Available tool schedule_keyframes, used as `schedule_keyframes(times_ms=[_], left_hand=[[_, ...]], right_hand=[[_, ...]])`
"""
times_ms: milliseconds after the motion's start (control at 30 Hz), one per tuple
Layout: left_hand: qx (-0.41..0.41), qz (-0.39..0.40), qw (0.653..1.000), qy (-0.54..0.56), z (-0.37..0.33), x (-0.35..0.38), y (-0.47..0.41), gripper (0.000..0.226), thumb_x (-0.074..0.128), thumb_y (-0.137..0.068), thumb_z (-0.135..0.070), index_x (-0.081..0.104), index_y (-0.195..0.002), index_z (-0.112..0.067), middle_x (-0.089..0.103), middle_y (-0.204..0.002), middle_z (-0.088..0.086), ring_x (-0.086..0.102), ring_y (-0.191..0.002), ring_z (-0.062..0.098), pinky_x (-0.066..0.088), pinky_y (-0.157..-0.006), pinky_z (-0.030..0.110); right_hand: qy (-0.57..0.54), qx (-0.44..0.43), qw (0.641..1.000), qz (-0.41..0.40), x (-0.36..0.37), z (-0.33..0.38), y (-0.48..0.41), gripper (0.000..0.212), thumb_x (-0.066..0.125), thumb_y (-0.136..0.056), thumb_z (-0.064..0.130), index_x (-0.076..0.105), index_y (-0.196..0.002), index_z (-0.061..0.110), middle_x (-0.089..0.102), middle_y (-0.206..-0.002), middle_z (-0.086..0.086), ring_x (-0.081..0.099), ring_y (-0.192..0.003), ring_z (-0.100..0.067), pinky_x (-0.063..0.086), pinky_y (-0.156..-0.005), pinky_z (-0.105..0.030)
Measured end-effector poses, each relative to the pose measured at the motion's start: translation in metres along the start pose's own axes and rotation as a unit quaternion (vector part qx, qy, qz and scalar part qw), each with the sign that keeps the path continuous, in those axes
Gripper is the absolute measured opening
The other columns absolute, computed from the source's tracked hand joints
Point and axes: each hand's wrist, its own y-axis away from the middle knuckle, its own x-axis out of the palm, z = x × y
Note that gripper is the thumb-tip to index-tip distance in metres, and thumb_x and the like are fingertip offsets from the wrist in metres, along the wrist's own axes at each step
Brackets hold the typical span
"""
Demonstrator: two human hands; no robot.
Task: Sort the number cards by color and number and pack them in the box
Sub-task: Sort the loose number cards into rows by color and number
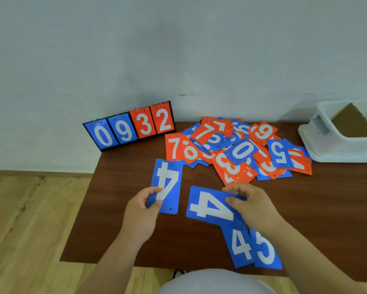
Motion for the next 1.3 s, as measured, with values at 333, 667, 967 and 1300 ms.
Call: schedule_keyframes(times_ms=[333, 667, 967, 1300], left_hand=[[0.119, 0.032, 0.991, -0.044, -0.032, -0.08, -0.025, 0.031, 0.07, -0.094, -0.012, 0.066, -0.103, -0.042, 0.065, -0.113, -0.024, 0.061, -0.106, 0.002, 0.05, -0.065, 0.015], [0.188, 0.07, 0.965, -0.17, -0.045, -0.115, -0.036, 0.037, 0.063, -0.098, -0.018, 0.062, -0.115, -0.051, 0.06, -0.111, -0.034, 0.056, -0.105, -0.006, 0.046, -0.083, 0.015], [0.173, 0.136, 0.975, 0.023, -0.07, -0.108, -0.038, 0.019, 0.064, -0.098, -0.019, 0.071, -0.103, -0.036, 0.066, -0.103, -0.026, 0.062, -0.105, -0.002, 0.054, -0.068, 0.015], [0.108, 0.1, 0.982, 0.115, -0.068, -0.092, -0.034, 0.038, 0.074, -0.091, -0.021, 0.062, -0.119, -0.045, 0.062, -0.118, -0.019, 0.066, -0.108, 0.001, 0.064, -0.071, 0.032]], right_hand=[[0.137, -0.123, 0.983, 0.023, 0.023, 0.07, -0.004, 0.034, 0.052, -0.101, 0.008, 0.053, -0.106, 0.042, 0.057, -0.104, 0.009, 0.06, -0.075, -0.016, 0.053, -0.068, -0.036], [0.133, -0.156, 0.978, 0.039, 0.044, 0.107, -0.01, 0.021, 0.064, -0.099, 0.027, 0.055, -0.107, 0.044, 0.063, -0.107, 0.012, 0.067, -0.097, -0.006, 0.062, -0.071, -0.031], [0.084, -0.163, 0.975, 0.122, 0.073, 0.13, -0.015, 0.017, 0.069, -0.096, 0.028, 0.065, -0.102, 0.043, 0.061, -0.123, 0.019, 0.063, -0.112, -0.003, 0.064, -0.075, -0.03], [-0.02, -0.121, 0.992, 0.006, 0.08, 0.13, -0.016, 0.011, 0.067, -0.097, 0.022, 0.068, -0.103, 0.031, 0.063, -0.114, 0.012, 0.068, -0.094, -0.006, 0.058, -0.062, -0.02]])
